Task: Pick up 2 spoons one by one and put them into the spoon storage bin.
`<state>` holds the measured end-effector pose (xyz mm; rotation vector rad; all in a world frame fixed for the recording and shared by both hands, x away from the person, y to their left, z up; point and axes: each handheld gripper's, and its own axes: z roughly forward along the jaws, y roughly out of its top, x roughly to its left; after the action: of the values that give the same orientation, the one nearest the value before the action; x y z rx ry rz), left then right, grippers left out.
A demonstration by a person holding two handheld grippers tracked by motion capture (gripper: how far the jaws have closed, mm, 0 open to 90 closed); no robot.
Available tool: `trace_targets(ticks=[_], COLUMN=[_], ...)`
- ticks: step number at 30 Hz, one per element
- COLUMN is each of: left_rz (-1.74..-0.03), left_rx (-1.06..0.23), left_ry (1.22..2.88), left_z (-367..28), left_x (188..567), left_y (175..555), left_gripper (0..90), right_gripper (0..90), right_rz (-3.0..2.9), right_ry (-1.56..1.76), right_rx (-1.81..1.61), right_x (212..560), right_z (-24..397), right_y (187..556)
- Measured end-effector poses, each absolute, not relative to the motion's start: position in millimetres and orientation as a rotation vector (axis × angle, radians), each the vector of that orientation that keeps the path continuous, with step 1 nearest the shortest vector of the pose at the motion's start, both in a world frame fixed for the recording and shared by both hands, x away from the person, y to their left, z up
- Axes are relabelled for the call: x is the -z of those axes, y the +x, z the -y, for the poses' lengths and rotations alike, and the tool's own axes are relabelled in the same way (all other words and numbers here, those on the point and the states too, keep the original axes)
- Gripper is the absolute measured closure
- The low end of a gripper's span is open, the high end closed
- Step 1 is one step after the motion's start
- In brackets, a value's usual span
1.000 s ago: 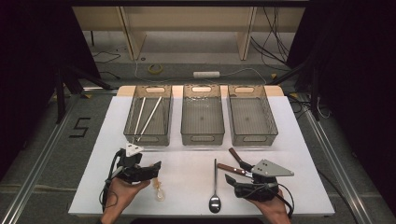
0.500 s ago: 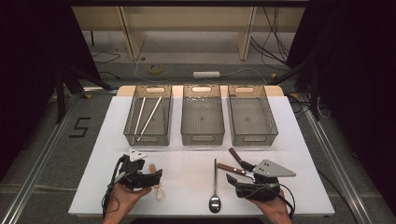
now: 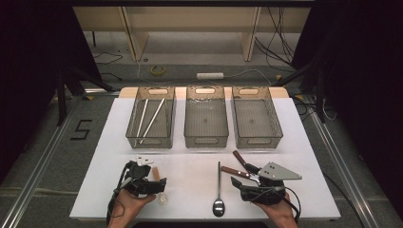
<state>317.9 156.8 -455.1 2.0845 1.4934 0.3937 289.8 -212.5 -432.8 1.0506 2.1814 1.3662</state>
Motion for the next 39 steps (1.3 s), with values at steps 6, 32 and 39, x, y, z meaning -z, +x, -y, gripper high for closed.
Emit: trace_targets(ticks=[6, 32, 39], left_rz=[-1.497, -1.486, -1.498], left_rx=[-0.385, -0.328, -0.32], left_ry=[2.097, 2.158, 2.14], left_z=[-155, -144, -144], left_x=[458, 474, 474], left_y=[315, 315, 315], left_gripper=[26.1, 55.3, 57.4], right_gripper=[31.1, 31.1, 31.1], right_rz=[-2.184, -2.189, -2.19], right_ry=[1.048, 1.028, 1.026], right_rx=[-1.363, -1.355, -1.355], right_x=[433, 432, 432], right_z=[213, 209, 208], right_y=[290, 287, 287])
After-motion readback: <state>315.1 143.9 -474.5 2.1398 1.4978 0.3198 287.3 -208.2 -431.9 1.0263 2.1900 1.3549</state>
